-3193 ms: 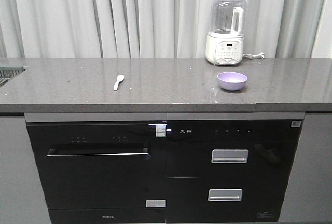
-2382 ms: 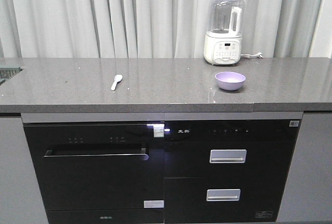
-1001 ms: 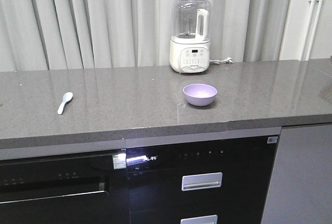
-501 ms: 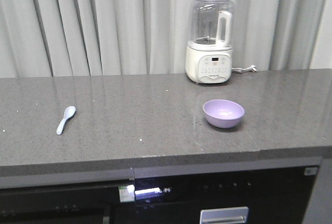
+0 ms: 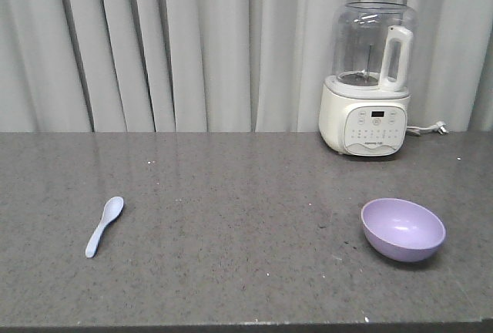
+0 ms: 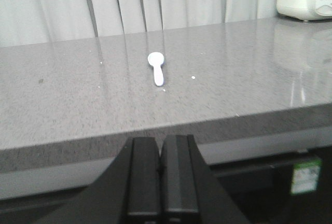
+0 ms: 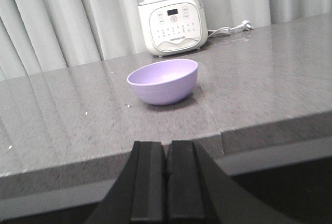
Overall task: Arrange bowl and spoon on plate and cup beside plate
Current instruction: 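Drive the base toward the counter with the spoon and lavender bowl, then lower the left gripper toward the white spoon on the counter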
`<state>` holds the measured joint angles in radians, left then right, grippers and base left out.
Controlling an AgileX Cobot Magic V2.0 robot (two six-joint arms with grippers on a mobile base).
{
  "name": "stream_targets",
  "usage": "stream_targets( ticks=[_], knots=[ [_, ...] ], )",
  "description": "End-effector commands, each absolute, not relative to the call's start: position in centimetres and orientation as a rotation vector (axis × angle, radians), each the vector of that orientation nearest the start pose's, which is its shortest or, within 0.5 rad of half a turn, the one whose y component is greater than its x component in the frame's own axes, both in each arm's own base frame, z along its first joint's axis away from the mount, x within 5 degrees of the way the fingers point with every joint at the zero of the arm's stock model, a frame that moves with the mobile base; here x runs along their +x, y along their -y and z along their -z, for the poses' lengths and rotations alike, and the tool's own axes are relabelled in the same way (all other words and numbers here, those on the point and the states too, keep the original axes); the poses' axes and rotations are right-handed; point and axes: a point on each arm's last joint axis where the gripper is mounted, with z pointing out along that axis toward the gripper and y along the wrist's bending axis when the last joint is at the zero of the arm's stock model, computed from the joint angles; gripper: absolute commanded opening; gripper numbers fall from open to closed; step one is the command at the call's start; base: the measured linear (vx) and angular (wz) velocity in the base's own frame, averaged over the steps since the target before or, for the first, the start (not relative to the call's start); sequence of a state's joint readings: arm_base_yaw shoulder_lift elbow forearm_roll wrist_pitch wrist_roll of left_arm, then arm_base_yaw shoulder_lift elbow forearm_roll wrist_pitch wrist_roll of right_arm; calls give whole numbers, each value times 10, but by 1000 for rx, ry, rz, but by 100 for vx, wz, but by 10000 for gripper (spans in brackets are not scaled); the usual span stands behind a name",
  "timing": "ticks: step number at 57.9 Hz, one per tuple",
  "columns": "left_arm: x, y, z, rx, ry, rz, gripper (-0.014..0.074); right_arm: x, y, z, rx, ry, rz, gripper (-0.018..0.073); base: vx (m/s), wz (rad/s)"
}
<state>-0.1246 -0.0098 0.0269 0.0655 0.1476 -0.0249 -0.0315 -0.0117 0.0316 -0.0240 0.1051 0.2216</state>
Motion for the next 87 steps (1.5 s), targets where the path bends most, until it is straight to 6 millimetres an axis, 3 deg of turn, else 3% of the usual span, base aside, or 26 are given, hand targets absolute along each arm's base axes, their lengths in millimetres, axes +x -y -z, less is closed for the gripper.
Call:
stream_targets(
  ticks=[1, 34, 74, 82, 87],
  knots=[
    [54, 6, -208, 115, -1521, 70, -3, 57, 2, -201, 171, -1513, -121, -6, 37, 7],
    [54, 6, -208, 115, -1521, 70, -3, 57, 2, -201, 171, -1514, -121, -6, 29, 6],
    [54, 6, -211, 114, -1492, 72, -3, 56, 2, -202, 176, -1499, -129, -6, 5, 2],
    [52, 7, -224, 105, -1383, 85, -3, 54, 2, -217, 148, -1345, -130, -6, 0, 0],
    [49, 6, -235, -18, -1260, 240, -3, 52, 1, -230, 116, -1293, -105, -6, 0, 0]
  ],
)
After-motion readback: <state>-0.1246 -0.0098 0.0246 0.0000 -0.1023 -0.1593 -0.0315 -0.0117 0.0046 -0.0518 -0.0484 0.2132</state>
